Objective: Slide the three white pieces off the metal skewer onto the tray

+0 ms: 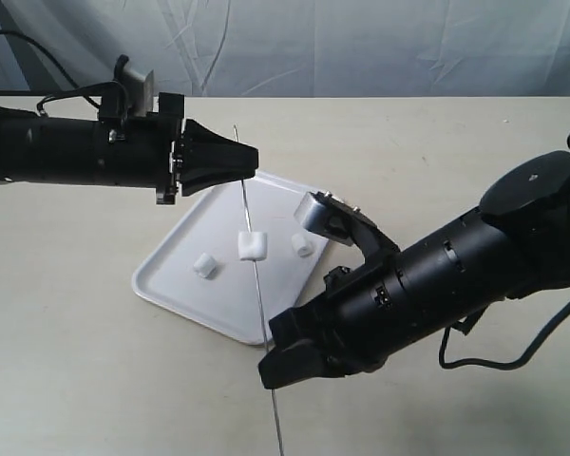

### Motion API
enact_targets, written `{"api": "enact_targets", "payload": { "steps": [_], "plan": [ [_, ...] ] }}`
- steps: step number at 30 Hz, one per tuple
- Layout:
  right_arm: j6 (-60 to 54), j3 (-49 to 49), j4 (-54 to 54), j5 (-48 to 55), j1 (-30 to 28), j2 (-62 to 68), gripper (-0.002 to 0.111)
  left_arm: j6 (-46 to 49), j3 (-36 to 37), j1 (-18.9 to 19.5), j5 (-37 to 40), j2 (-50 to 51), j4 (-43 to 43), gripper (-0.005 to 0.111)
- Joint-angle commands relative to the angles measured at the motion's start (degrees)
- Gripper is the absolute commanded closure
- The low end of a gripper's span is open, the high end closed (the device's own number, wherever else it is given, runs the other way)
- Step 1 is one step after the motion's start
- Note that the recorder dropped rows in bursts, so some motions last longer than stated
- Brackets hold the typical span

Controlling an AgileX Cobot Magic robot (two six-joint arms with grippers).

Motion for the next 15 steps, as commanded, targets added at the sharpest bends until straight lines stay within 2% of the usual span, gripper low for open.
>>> {"api": "enact_targets", "payload": {
  "steps": [1,3,5,15],
  "plan": [
    [-0.08,-0.08,0.07,-1.19,0.14,-0.23,0.109,-1.67,-0.11,0.65,0.59,-0.42,4.47,0.080],
    [-0.08,-0.57,-0.16,-1.72,0.14,-0.23,0.109,-1.94,-0.11,0.78,0.59,-0.41,6.03,0.067],
    [0.07,-1.28,-0.15,-2.25,0.14,-0.23,0.109,-2.72,-0.11,0.87,0.59,-0.41,6.14,0.059],
    [3.13,-2.98,-1.99,-6.37,0.14,-0.23,0.109,-5.86,-0.11,0.37,0.59,-0.65,10.38,0.058]
  ]
}}
